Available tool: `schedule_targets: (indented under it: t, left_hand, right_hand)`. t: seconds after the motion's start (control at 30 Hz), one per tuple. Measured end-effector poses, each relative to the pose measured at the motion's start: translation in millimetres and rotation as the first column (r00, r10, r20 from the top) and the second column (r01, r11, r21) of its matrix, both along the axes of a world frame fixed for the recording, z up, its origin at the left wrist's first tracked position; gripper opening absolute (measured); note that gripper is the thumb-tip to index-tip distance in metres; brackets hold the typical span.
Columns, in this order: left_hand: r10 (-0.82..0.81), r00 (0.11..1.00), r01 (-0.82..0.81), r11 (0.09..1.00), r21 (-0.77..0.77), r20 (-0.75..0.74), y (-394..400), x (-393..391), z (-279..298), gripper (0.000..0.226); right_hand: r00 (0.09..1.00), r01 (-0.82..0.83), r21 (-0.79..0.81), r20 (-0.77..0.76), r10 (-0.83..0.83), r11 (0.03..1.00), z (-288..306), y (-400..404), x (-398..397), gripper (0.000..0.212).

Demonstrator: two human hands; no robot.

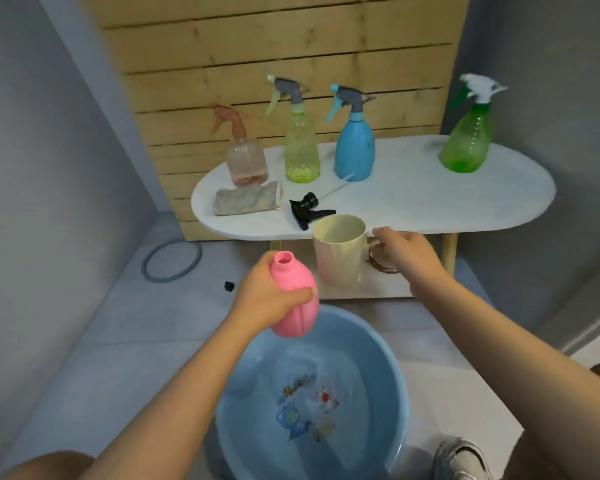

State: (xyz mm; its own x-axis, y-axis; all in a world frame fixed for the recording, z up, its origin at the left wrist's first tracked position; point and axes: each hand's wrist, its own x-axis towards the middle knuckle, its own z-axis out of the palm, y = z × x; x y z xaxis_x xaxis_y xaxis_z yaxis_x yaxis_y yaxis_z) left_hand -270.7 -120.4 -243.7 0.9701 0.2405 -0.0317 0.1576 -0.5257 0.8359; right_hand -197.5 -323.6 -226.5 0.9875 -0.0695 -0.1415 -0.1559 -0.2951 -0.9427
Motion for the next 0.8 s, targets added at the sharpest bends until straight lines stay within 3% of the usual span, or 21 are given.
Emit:
schedule_targets:
  t: [0.27, 0.37, 0.5, 0.8]
  left_hand:
    - [-0.054, 0.996, 0.057, 0.997, -0.048, 0.070, -22, 56, 80, 0.057]
    - [-0.100, 0.991, 0.105, 0.993, -0.058, 0.088, -34, 84, 94, 0.057]
    - [-0.115, 0.991, 0.120, 0.991, -0.067, 0.065, -52, 127, 98, 0.060]
    - [-0.141, 0.988, 0.141, 0.990, 0.003, 0.061, -82, 181, 78, 0.053]
  right_hand:
    - [0.989, 0.077, -0.171, 0.137, -0.054, 0.982, 49, -45, 36, 0.034]
    - [0.987, 0.121, -0.157, 0.128, -0.101, 0.980, 48, -58, 57, 0.035]
    - [0.984, 0.173, -0.132, 0.077, -0.164, 0.976, 34, -68, 80, 0.033]
    - [0.983, 0.182, -0.259, 0.028, -0.181, 0.949, 14, -59, 108, 0.034]
